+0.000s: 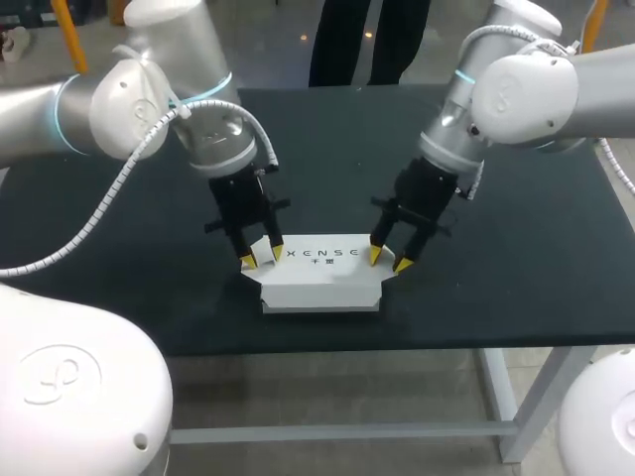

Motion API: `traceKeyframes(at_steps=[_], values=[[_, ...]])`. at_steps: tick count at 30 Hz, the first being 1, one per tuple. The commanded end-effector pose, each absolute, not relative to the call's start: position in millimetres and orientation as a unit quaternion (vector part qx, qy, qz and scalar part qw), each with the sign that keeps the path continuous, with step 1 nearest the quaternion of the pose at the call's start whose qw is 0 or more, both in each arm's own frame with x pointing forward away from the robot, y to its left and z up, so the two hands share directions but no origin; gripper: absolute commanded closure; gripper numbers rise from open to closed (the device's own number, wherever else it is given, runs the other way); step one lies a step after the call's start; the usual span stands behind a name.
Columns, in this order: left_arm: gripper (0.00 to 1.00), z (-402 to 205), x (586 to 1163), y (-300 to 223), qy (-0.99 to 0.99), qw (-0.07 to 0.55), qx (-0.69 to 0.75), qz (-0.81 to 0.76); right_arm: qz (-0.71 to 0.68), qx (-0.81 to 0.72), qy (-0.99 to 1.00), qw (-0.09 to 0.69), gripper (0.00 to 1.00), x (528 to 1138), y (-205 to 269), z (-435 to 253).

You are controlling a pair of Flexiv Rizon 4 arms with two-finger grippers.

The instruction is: Assemble the packaging by folding the flat box into shape, placing the metal phone stand inside, and closing the box properly

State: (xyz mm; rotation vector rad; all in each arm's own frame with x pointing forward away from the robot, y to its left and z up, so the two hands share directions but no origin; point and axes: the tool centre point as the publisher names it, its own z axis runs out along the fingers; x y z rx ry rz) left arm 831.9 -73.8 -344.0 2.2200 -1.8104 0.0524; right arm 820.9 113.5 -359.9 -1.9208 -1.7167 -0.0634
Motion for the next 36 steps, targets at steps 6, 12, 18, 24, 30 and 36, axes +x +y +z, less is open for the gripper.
traceKeyframes(at_steps=[6,12,18,24,30,36], values=[[0.61,-343.3,831.7,-74.3,-0.626,0.135,0.768,0.016,-0.024,-0.715,-0.640,0.280,0.54,820.7,113.0,-360.4],[0.63,-343.3,831.7,-74.3,-0.626,0.135,0.768,0.016,-0.024,-0.715,-0.640,0.280,0.57,820.7,113.0,-360.4],[0.76,-343.6,831.0,-73.5,-0.626,0.135,0.768,0.017,-0.026,-0.715,-0.639,0.281,0.57,820.6,112.5,-360.7],[0.73,-347.8,827.2,-70.4,-0.622,0.135,0.771,0.022,-0.027,-0.715,-0.639,0.281,0.53,820.9,112.9,-364.3],[0.65,-351.9,824.1,-67.6,-0.622,0.131,0.771,0.019,-0.027,-0.714,-0.640,0.283,0.54,822.4,113.4,-367.5],[0.62,-352.5,821.8,-67.5,-0.627,0.127,0.768,0.024,-0.030,-0.714,-0.641,0.280,0.55,821.7,114.1,-366.9]])
